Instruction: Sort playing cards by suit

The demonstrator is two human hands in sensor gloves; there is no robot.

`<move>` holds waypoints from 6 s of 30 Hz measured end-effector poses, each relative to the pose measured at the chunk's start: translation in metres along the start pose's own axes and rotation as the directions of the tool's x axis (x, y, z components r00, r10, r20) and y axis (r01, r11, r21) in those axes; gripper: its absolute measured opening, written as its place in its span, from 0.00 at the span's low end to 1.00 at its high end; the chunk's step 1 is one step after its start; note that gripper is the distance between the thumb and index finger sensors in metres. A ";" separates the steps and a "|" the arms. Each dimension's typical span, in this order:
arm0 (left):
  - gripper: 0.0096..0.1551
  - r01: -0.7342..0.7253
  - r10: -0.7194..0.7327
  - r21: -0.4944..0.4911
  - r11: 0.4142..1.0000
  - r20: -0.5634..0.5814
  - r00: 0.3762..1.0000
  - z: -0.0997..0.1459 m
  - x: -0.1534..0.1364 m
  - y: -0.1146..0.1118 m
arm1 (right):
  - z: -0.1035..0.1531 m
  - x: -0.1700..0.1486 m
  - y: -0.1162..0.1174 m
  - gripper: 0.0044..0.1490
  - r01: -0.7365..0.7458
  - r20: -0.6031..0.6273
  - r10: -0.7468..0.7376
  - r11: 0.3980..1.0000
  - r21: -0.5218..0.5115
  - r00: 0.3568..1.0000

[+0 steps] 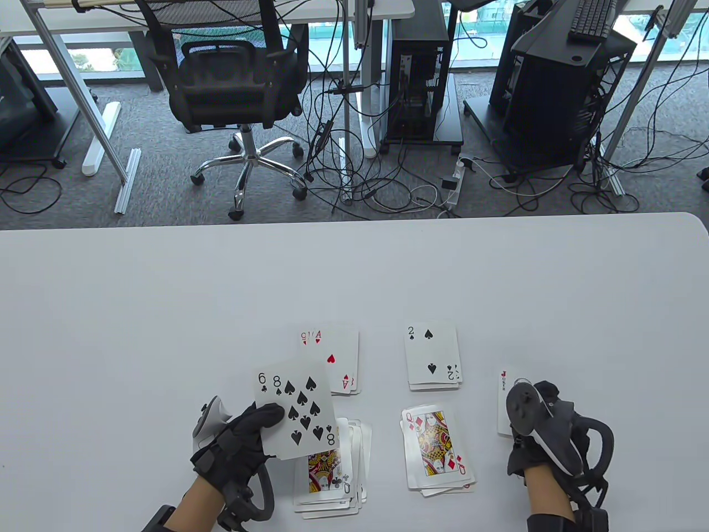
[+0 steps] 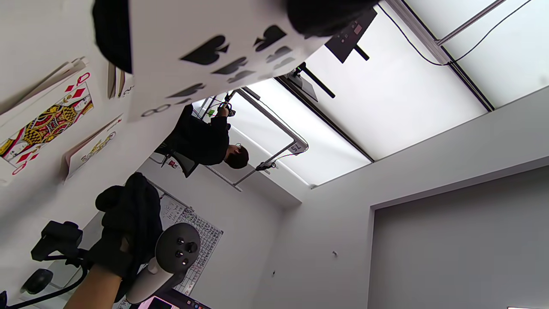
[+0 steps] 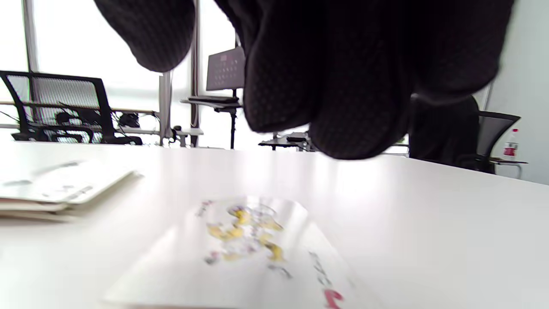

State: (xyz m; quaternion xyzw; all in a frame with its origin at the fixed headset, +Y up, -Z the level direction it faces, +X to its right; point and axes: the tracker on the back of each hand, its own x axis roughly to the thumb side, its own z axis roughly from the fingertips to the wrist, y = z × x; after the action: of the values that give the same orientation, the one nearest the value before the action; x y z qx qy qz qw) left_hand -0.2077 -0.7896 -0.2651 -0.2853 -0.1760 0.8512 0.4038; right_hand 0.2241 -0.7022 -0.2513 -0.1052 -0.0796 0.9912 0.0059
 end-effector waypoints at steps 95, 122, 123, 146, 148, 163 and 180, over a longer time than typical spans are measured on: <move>0.27 0.031 -0.034 0.069 0.997 0.053 0.998 0.004 0.008 0.007 | -0.088 0.113 0.029 0.39 0.091 0.243 -0.141 0.975 0.203 0.960; 0.27 0.063 -0.065 0.025 0.998 0.059 0.996 0.001 0.013 -0.004 | 0.016 0.210 0.001 0.31 0.704 0.390 -0.804 0.587 0.400 0.449; 0.27 0.064 -0.065 0.023 0.998 0.061 0.996 0.001 0.013 -0.004 | 0.014 0.208 -0.002 0.30 0.704 0.387 -0.799 0.594 0.388 0.461; 0.26 -0.010 0.008 0.024 1.000 0.093 0.996 0.001 0.013 -0.002 | 0.030 0.063 0.015 0.26 0.449 0.044 -0.478 0.849 0.277 0.877; 0.26 -0.010 0.007 0.029 1.000 0.095 0.995 0.002 0.014 -0.002 | 0.031 0.062 0.023 0.26 0.396 0.033 -0.428 0.860 0.320 0.903; 0.26 -0.022 0.018 0.050 0.998 0.094 0.995 0.004 0.013 -0.001 | 0.040 0.078 0.065 0.34 -0.140 0.249 0.045 0.915 0.378 0.967; 0.26 -0.030 0.026 0.057 0.998 0.076 0.997 0.004 0.012 -0.001 | 0.026 0.134 -0.012 0.36 0.383 0.366 -0.440 0.897 0.220 0.820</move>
State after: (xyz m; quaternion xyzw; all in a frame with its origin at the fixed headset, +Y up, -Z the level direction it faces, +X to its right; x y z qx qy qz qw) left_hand -0.2155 -0.7795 -0.2653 -0.2435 -0.1622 0.8717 0.3931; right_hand 0.0872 -0.6902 -0.2518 0.1237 -0.0318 0.9691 0.2109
